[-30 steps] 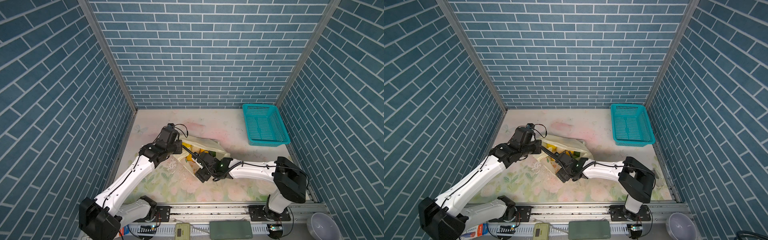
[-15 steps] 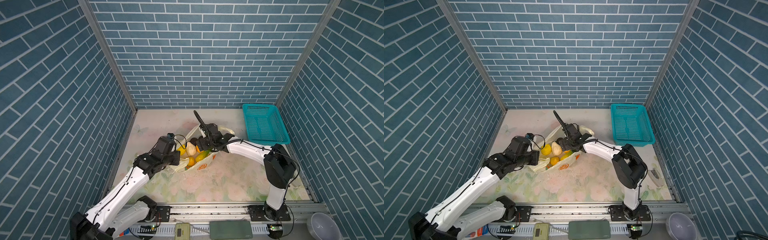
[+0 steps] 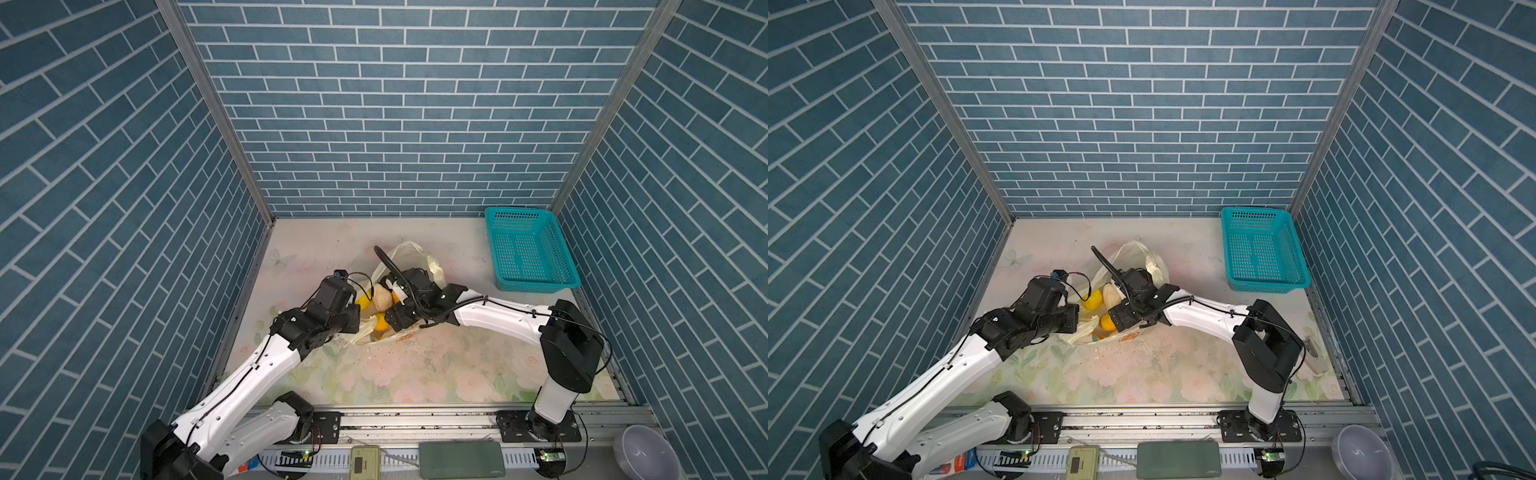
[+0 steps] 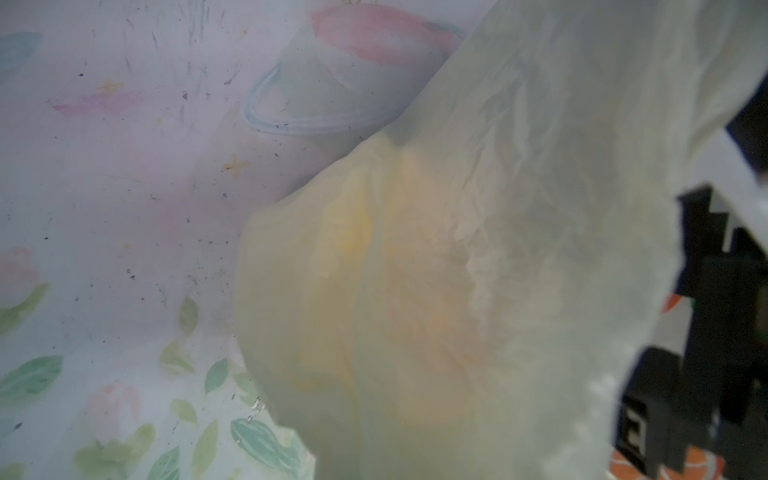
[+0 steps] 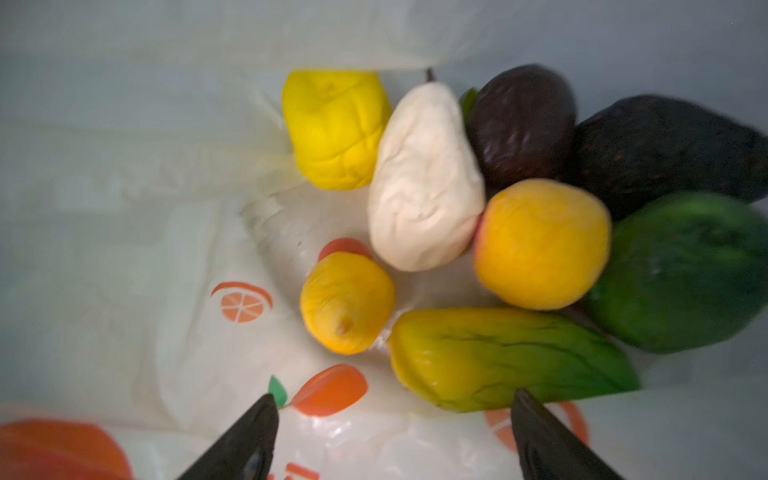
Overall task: Untie the knot of the plastic bag and take out the fruit
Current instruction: 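Grasp the green-yellow bitter melon inside the bag with the right gripper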
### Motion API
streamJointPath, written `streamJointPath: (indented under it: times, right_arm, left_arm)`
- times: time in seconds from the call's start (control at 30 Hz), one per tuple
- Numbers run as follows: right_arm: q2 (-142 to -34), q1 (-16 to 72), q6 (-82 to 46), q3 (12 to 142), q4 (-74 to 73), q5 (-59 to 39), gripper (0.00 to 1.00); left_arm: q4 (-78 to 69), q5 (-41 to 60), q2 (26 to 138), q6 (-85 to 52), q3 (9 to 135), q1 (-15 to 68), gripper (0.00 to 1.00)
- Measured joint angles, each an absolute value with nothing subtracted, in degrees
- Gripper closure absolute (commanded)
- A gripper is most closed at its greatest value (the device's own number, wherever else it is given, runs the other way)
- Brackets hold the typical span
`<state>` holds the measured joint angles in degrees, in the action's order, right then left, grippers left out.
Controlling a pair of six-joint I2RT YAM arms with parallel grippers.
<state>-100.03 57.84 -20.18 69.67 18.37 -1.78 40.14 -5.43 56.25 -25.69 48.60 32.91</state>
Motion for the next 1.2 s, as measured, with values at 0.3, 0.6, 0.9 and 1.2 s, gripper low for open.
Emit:
streamJointPath:
  times: [0.3, 0.6, 0.9, 1.2]
  right_arm:
    - [-99.48, 61.56, -24.71, 56.64, 17.30, 3.51, 0.12]
    - [-96.86, 61.60, -26.68, 56.01, 17.67, 6.92, 0.12]
    - [-100.55, 59.75, -33.78, 69.84, 22.17, 7.09, 0.09]
    - [-106.74, 54.96, -45.23, 79.07, 33.93, 3.42, 0.10]
  left_arm:
    - [45.47, -12.32, 58.59, -26.28, 49.34, 37.06, 1.00]
    - [46.33, -17.80, 58.54, -27.40, 48.27, 40.97, 1.00]
    - [42.04, -16.38, 59.51, -27.29, 48.27, 40.97, 1.00]
    - [38.89, -12.64, 60.31, -28.71, 48.12, 41.06, 1.00]
